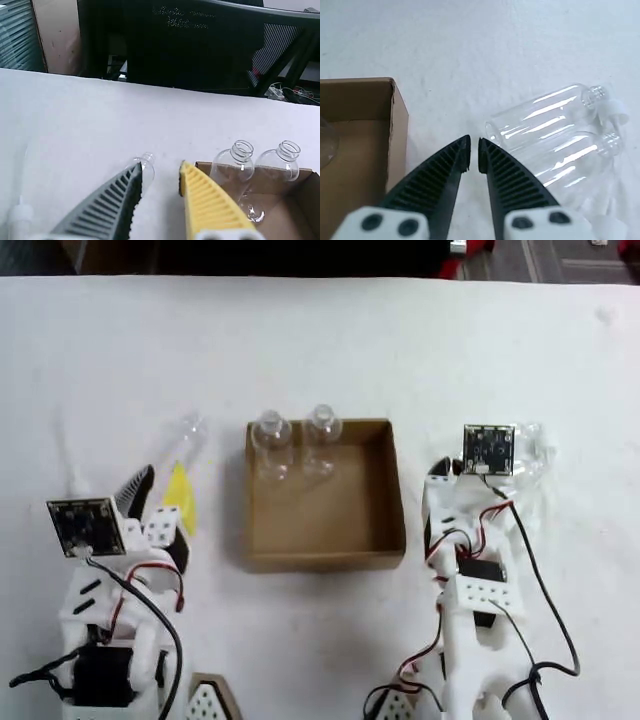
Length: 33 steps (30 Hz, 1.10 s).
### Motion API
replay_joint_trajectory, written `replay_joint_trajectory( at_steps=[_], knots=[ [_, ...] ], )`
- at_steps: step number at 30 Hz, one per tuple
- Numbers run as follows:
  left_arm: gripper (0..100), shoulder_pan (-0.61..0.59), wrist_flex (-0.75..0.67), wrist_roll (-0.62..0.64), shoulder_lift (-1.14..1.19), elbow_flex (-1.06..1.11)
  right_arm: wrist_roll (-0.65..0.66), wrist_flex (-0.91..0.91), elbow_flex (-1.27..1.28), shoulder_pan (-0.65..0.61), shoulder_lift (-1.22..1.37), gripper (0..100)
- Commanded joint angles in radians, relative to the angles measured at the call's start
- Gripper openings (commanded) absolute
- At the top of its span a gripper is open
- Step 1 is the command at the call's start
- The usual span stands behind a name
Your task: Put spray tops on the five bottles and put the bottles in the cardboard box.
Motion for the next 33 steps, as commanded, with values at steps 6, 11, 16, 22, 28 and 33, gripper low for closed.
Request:
replay_joint_trajectory(
  at_steps=[6,11,16,22,28,33],
  knots=[
    [12,-0.008,-0.028,-0.006,-0.002,-0.003,0.015,-0.024,-0.008,-0.008,-0.01,2.2],
    [12,-0.008,-0.026,-0.006,-0.002,-0.002,0.015,-0.024,-0.008,-0.008,-0.01,2.2],
    [12,-0.008,-0.026,-0.008,-0.002,-0.002,0.015,-0.024,-0.008,-0.008,-0.01,2.2],
    [12,-0.008,-0.034,-0.012,-0.002,0.017,0.015,-0.024,-0.008,-0.008,-0.01,2.2],
    [12,-0.007,-0.034,-0.077,-0.002,0.018,0.015,-0.024,-0.008,-0.008,-0.01,2.2],
    [12,-0.007,-0.034,-0.077,-0.002,0.018,0.015,-0.024,-0.008,-0.008,-0.01,2.2]
  ],
)
